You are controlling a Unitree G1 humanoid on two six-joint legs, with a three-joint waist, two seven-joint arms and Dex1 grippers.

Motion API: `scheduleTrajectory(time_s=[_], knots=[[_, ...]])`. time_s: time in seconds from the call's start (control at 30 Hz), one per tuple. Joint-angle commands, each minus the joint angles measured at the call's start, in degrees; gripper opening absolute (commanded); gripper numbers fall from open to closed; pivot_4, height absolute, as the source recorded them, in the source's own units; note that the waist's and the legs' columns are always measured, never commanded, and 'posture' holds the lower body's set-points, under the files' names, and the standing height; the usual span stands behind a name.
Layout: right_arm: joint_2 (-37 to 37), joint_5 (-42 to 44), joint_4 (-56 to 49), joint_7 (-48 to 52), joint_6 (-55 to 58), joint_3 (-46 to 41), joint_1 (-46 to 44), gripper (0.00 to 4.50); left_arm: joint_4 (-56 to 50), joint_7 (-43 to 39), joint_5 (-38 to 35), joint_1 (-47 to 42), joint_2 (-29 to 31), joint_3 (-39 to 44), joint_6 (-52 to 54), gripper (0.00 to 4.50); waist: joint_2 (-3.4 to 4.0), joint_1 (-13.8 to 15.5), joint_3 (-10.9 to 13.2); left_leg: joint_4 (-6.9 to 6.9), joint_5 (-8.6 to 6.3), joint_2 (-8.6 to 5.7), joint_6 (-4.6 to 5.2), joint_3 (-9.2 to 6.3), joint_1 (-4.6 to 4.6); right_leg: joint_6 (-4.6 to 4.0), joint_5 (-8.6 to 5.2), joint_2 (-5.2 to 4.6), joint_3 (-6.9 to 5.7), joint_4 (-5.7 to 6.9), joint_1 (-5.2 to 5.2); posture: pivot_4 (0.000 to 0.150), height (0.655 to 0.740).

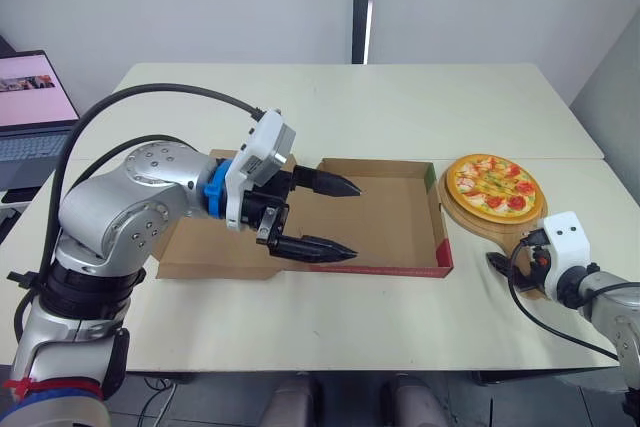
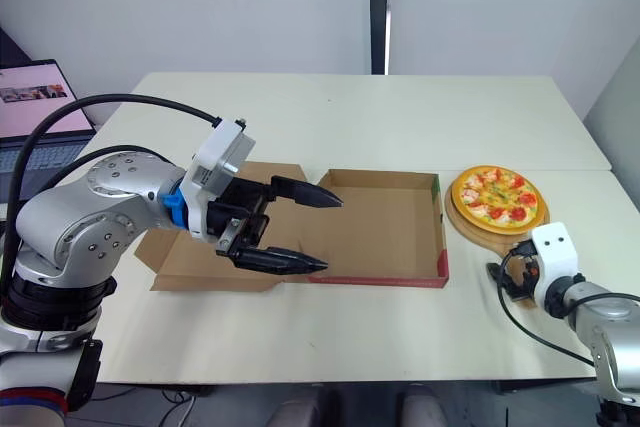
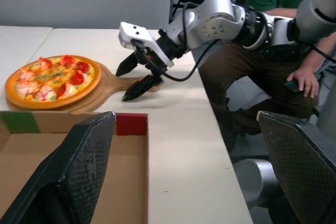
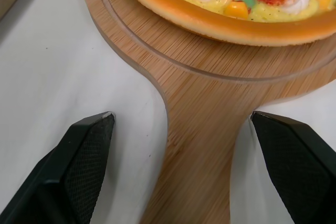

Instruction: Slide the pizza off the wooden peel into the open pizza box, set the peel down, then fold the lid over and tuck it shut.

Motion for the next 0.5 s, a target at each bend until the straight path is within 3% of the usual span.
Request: scheduleTrajectory(time_s=[0.03, 0.3, 0.5], knots=[[-0.1, -0.8, 1.4, -0.8, 0.2, 0.2, -0.7, 4.08, -0.6, 2.0, 2.4, 0.0, 1.2, 0.2, 0.1, 4.5, -0.01, 0.0, 0.0, 0.0, 0.0, 0.01, 0.0, 0.0, 0.0, 0.0, 0.0, 0.02, 0.0, 0.0, 0.0, 0.15, 0.7281], [0.2, -1.2, 3.4, -1.1, -0.8, -0.1, -0.8, 1.68, -1.4, 8.4, 3.4, 0.3, 0.6, 1.8, 2.9, 4.5, -0.11, 0.0, -0.1, 0.05, -0.01, 0.01, 0.02, -0.01, 0.04, 0.01, 0.01, 0.02, 0.01, 0.03, 0.04, 0.15, 0.7281], [1.0, -0.8, 3.2, -1.7, -0.9, -1.5, -0.3, 1.62, -2.0, 12.8, 3.2, 0.7, 0.5, 3.3, 4.4, 4.5, -0.13, 0.0, -0.1, 0.06, -0.01, 0.01, 0.02, -0.02, 0.06, 0.01, 0.01, 0.02, 0.03, 0.09, 0.05, 0.15, 0.7281]])
